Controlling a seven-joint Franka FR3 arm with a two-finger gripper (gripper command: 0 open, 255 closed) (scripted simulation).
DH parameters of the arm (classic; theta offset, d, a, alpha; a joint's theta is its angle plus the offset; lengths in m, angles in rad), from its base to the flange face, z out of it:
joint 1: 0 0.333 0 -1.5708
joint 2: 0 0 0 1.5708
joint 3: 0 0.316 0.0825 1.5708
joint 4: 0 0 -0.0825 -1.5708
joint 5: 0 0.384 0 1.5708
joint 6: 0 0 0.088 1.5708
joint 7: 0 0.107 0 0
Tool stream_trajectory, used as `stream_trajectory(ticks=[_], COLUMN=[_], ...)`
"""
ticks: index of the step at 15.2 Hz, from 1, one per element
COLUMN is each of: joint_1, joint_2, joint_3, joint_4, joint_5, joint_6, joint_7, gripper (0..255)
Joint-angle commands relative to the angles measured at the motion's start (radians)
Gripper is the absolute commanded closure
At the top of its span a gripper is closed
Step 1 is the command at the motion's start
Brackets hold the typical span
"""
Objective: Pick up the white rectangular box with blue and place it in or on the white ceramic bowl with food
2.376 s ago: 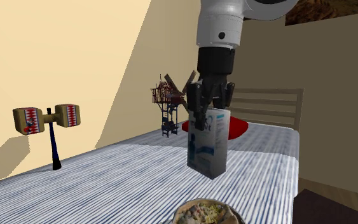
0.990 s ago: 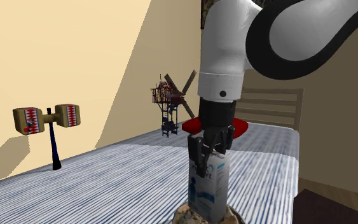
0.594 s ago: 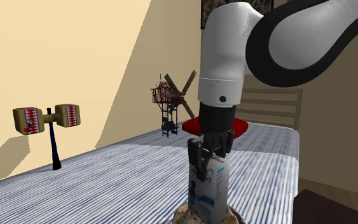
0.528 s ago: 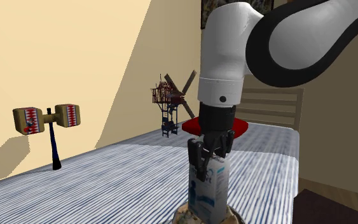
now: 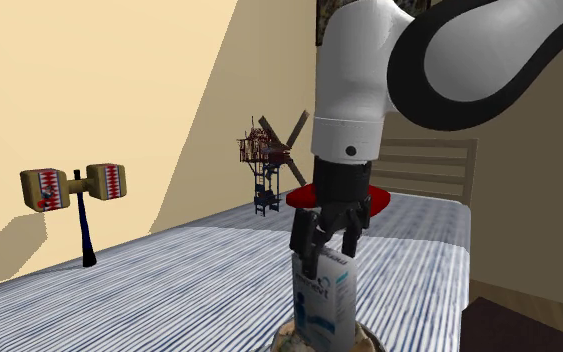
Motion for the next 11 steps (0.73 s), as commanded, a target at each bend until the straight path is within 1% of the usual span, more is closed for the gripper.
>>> stream_trajectory(ticks=[1,3,11], joint_1=[0.006,0.010,0.011], joint_2=[-0.038,-0.074,-0.074], joint_3=[-0.012,-0.026,-0.026], joint_4=[0.029,0.066,0.066], joint_5=[0.002,0.001,0.001], joint_6=[-0.067,-0.139,-0.139], joint_7=[-0.004,-0.008,-0.007], gripper=[0,0,0])
